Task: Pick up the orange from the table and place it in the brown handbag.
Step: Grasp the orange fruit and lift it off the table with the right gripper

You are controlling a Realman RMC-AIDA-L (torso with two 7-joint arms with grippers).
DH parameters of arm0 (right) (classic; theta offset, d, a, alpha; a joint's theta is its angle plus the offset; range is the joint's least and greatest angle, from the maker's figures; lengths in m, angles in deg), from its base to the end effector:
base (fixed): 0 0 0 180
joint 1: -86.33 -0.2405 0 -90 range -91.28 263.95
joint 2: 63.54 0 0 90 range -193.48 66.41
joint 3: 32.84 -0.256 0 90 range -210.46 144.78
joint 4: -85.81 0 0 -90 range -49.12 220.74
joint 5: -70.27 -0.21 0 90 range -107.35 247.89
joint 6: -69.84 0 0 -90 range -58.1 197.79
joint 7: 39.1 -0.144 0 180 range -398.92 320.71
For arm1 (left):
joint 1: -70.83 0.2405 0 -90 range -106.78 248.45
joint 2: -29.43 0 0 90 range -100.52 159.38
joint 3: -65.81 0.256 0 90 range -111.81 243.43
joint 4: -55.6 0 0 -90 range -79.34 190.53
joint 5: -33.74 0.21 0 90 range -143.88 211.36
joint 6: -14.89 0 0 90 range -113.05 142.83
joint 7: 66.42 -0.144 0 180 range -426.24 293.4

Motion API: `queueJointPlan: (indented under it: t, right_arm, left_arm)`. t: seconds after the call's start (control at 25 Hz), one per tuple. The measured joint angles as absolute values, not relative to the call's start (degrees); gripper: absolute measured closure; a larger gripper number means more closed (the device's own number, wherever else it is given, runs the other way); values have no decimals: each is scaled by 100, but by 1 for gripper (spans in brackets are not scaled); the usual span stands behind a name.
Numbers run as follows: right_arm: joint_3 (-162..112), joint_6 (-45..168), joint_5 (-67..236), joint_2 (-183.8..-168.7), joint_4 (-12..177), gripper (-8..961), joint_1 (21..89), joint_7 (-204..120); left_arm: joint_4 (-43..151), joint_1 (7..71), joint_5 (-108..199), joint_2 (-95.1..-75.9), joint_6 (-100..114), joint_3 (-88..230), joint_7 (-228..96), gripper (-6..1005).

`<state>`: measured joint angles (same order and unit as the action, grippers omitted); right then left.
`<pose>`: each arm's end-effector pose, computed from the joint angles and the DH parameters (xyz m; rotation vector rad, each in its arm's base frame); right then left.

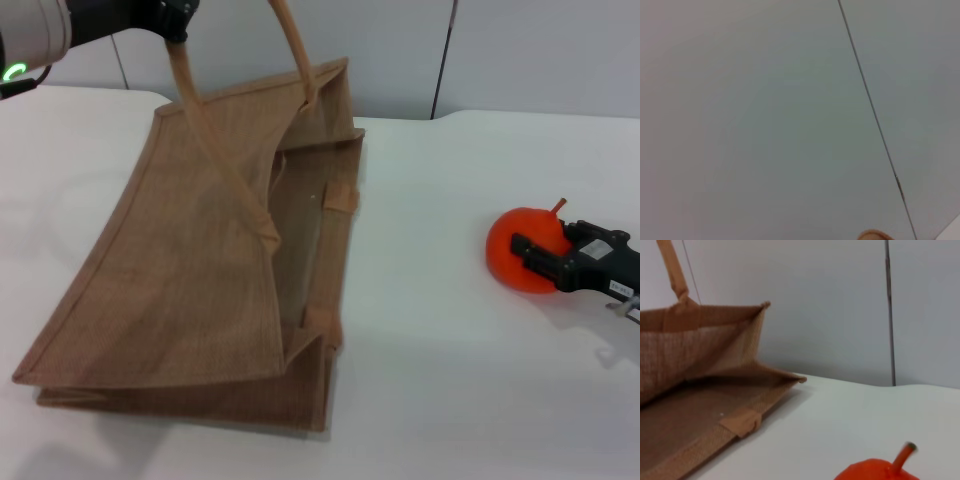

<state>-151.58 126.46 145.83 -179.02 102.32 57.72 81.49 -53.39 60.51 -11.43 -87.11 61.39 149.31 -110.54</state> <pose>0.3241 0.3514 -0.0293 -2.2683 0.7732 0.5495 -0.1237 0.3504 0.1061 -2.0811 -0.2707 -0.3126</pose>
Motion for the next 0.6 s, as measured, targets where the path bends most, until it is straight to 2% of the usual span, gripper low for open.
queueJointPlan:
  t: [0.6]
  right_arm:
    - [-15189, 12564, 14558, -17935, 10551, 470, 5751, 7962]
  left_arm:
    - [-5338, 6034, -1143, -8711, 6102, 14930, -11054, 871]
